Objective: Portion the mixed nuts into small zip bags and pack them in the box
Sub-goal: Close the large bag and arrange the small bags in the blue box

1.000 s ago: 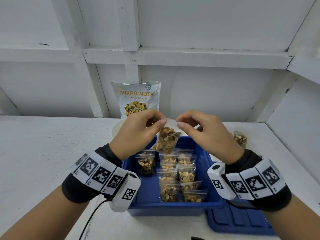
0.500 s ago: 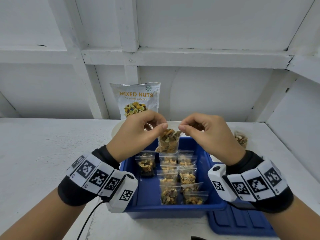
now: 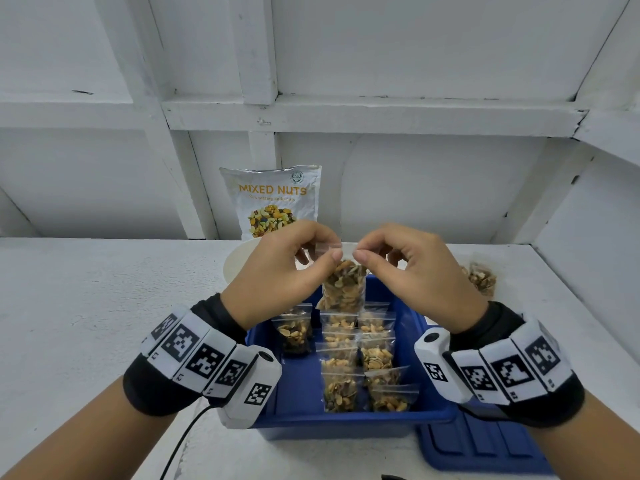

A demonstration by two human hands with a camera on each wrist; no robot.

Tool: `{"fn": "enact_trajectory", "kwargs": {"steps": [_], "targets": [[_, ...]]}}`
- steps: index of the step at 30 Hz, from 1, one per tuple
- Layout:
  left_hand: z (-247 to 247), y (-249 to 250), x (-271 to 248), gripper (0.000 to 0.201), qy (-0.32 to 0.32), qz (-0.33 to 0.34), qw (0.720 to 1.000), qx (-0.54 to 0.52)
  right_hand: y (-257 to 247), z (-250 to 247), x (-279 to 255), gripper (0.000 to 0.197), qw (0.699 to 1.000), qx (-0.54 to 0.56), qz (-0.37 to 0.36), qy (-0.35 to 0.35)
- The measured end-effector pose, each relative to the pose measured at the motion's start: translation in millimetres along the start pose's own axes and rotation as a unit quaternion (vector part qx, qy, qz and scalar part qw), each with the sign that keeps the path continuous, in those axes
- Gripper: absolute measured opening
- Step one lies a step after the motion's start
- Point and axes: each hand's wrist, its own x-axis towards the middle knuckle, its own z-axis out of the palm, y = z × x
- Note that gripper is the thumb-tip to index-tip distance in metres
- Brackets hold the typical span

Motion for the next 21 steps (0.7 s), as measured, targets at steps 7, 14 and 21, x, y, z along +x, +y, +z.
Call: {"fn": "enact_trajectory", "kwargs": {"steps": [7,14,21], "targets": [[0.5,-2.6,-0.1,0.013,-0.009,0.041,0.998,0.041,1.3,3.9,-0.1,0.010,1.000,-0.007,-0.027,0.003],[-0.1,-2.8,-1.0,0.021,-0.008,0.047,0.997,0.057,-2.0,5.4,0.7,0.009,1.000,0.002,-0.020,-0.003],[-1.2,-4.5,-0.9,0.024,-0.028,0.043,0.997,0.061,-2.0,7.9,0.9,0.008,1.000,0.009,-0.023,-0.009]]}}
